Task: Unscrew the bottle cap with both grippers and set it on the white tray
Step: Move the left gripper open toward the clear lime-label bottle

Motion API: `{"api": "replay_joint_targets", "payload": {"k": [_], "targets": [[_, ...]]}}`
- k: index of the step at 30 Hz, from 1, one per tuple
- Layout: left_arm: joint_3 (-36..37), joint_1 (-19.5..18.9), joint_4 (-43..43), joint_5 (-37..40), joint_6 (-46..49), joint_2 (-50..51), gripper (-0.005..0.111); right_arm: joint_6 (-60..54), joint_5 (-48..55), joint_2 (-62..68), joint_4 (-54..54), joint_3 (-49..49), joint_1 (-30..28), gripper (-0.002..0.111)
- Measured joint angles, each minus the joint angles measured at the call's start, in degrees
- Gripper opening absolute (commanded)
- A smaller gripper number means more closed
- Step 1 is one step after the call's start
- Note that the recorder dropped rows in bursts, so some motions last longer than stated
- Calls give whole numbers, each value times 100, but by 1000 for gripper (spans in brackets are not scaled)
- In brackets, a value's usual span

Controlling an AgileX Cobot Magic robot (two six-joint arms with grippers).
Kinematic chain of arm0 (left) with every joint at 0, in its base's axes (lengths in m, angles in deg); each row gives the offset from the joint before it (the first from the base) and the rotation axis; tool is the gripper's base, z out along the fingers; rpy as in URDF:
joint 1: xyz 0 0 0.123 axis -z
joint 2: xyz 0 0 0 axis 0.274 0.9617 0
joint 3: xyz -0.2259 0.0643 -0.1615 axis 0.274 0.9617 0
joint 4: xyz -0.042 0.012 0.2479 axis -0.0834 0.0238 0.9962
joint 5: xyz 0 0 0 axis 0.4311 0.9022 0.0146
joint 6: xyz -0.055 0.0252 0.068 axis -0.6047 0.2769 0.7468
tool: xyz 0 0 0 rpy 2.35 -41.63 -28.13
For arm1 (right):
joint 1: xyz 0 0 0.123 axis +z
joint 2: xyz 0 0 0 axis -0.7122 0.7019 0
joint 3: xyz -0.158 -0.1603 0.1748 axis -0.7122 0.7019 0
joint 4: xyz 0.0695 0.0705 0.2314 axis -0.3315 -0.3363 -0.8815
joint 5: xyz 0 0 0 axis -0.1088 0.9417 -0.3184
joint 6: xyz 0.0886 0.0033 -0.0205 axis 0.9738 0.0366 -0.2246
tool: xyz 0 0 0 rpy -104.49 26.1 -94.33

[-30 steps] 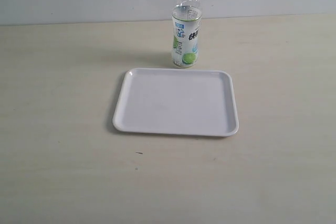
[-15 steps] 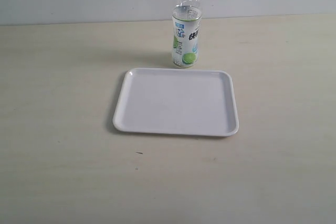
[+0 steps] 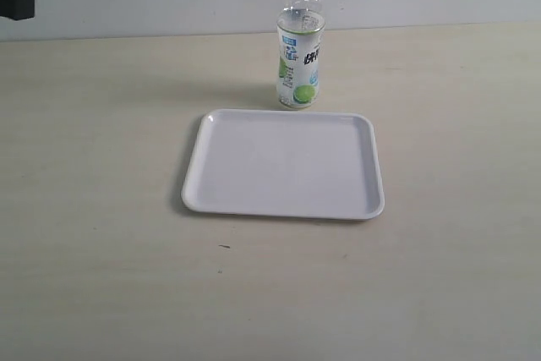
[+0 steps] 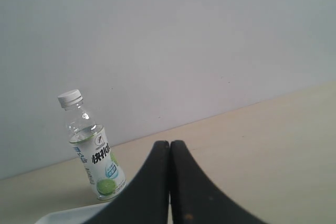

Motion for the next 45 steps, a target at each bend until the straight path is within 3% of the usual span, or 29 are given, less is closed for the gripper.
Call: {"api": "replay_joint_targets", "payload": {"k": [6,14,17,18,22,24,29,33,38,45], "targets": [[-1120,0,1794,-1042,-617,1202,0,0,0,0,0,0,0,0],[-2044,0,2147,-3255,-557,2656,0,0,0,0,0,0,0,0],[-2256,0,1581,-3536,-234,3395,1,0,0,0,0,0,0,0],[-2310,0,1162,-3671,321,3705,4,0,0,0,0,0,0,0],[-2378,111,423,-4131,2012,4412,34,0,0,0,0,0,0,0],[-2515,312,252,-4156,2380,4623,51,0,0,0,0,0,0,0],[-2928,1031,-355,-4125,2600,5047,70,0,0,0,0,0,0,0],[-2963,1406,-1112,-4031,2968,5211,71,0,0,0,0,0,0,0],[-2973,1498,-2254,-3619,3082,5414,71,0,0,0,0,0,0,0],[-2986,1521,-2605,-3471,3208,5676,71,0,0,0,0,0,0,0]]}}
